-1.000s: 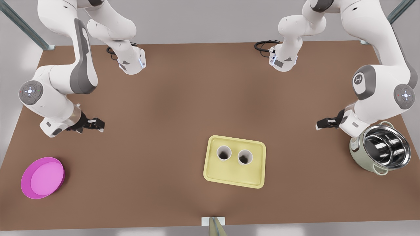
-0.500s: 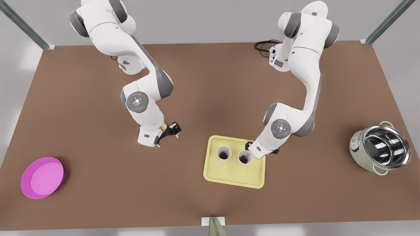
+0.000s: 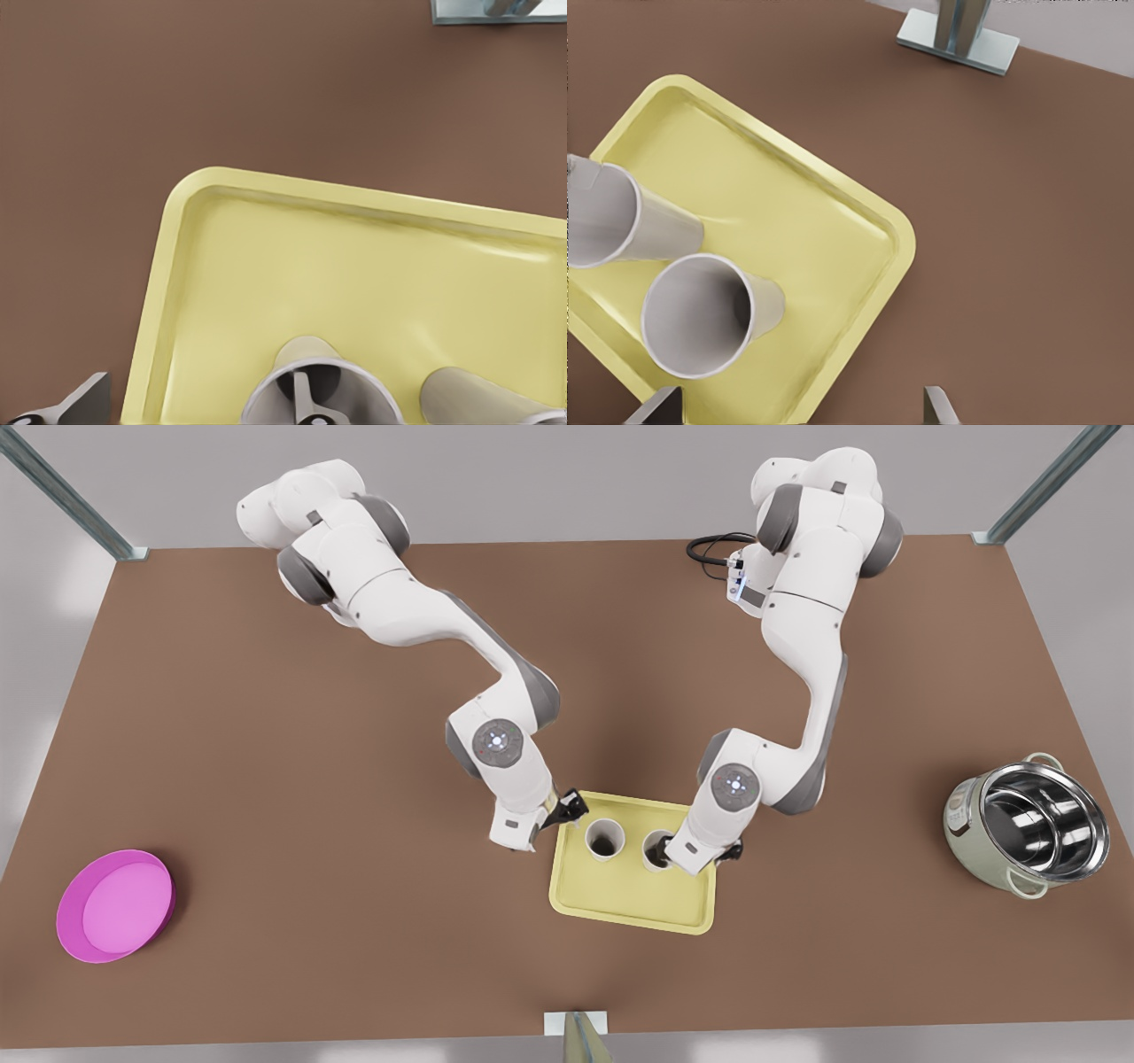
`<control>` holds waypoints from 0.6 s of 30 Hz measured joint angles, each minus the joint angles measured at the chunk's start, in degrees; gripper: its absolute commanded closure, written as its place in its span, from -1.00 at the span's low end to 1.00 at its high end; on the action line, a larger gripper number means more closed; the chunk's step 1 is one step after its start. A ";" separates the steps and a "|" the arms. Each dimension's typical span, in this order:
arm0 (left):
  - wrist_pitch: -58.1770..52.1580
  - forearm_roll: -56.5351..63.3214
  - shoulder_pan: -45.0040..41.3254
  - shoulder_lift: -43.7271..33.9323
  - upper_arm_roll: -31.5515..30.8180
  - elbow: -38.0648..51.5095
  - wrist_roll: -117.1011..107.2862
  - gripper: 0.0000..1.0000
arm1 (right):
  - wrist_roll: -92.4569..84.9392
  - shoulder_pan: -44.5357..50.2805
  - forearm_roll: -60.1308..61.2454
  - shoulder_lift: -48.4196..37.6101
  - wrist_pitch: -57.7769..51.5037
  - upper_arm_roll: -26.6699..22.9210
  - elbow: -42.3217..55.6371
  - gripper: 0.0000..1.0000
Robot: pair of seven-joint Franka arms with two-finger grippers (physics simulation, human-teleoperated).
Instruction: Use the left arm to pick up the white IKEA cup from the tray and place it on the middle-left position; use the right arm to pick up the white IKEA cup from the tray and place it on the middle-right position
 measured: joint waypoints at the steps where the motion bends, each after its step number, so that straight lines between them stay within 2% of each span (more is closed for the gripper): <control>1: 0.29 0.09 -0.21 0.11 0.00 -0.37 -0.44 -1.00 | 0.74 0.40 0.00 0.88 1.19 -0.06 0.24 -1.00; 7: 2.83 0.31 -0.46 0.87 0.00 -2.39 -2.63 -1.00 | 4.78 2.47 -0.01 6.72 8.72 -0.68 2.45 -1.00; 8: 3.16 0.33 -0.46 0.91 0.00 -2.38 -2.94 -0.70 | 5.39 2.73 -0.02 7.46 9.79 -0.84 2.82 -1.00; 9: 3.42 0.30 -0.46 0.88 -0.03 -2.18 -3.25 -0.27 | 5.97 2.89 -0.02 7.96 10.70 -0.87 3.04 -1.00; 13: 4.10 0.09 -0.87 0.74 -0.16 -1.74 -4.54 0.42 | 7.96 3.66 -0.02 10.33 14.27 -1.59 3.29 -0.99; 14: 4.18 0.15 -0.90 0.71 -0.20 -1.68 -4.94 0.51 | 8.39 3.89 -0.02 10.91 15.16 -1.90 3.30 -0.98; 18: 4.47 0.21 -1.89 0.61 -0.26 -1.62 -6.50 0.58 | 9.92 4.77 -0.02 12.20 17.78 -2.61 3.31 -0.94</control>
